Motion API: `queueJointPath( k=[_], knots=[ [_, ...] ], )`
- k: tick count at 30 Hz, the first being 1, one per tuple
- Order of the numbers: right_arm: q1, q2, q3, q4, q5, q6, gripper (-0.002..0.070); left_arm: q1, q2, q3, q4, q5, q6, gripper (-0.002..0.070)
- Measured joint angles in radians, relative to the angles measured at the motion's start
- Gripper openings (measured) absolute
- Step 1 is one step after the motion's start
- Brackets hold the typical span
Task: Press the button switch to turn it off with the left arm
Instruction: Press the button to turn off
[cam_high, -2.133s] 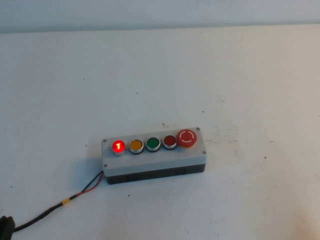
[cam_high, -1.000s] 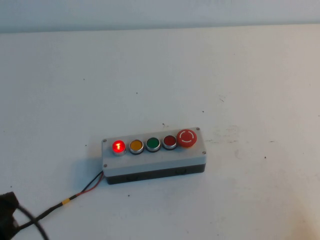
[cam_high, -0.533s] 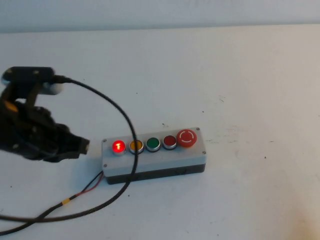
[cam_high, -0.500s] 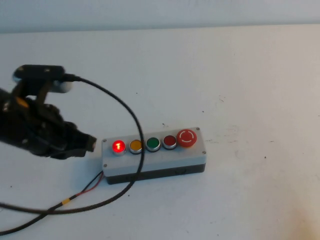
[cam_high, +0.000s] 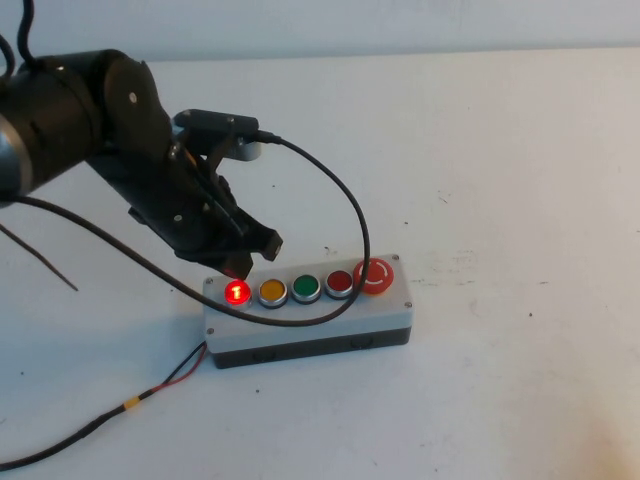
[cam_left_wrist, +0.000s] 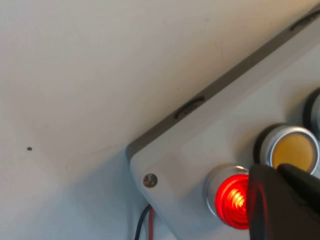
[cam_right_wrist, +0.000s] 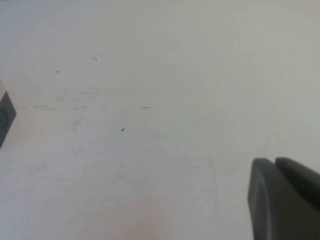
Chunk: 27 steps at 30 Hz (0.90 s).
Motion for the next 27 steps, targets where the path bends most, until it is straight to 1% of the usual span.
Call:
queueJointPath(
  k=[15, 27],
  knots=[
    [0.0, 0.0, 0.0, 0.0, 0.0, 0.0, -0.0016, 0.0, 0.05, -0.028, 0.019, 0.015, 0.002, -0.0002],
    [0.0, 0.0, 0.0, 0.0, 0.0, 0.0, -0.0016, -0.008, 0.058, -0.099, 0.034, 0.151, 0.003, -0.0002]
  ],
)
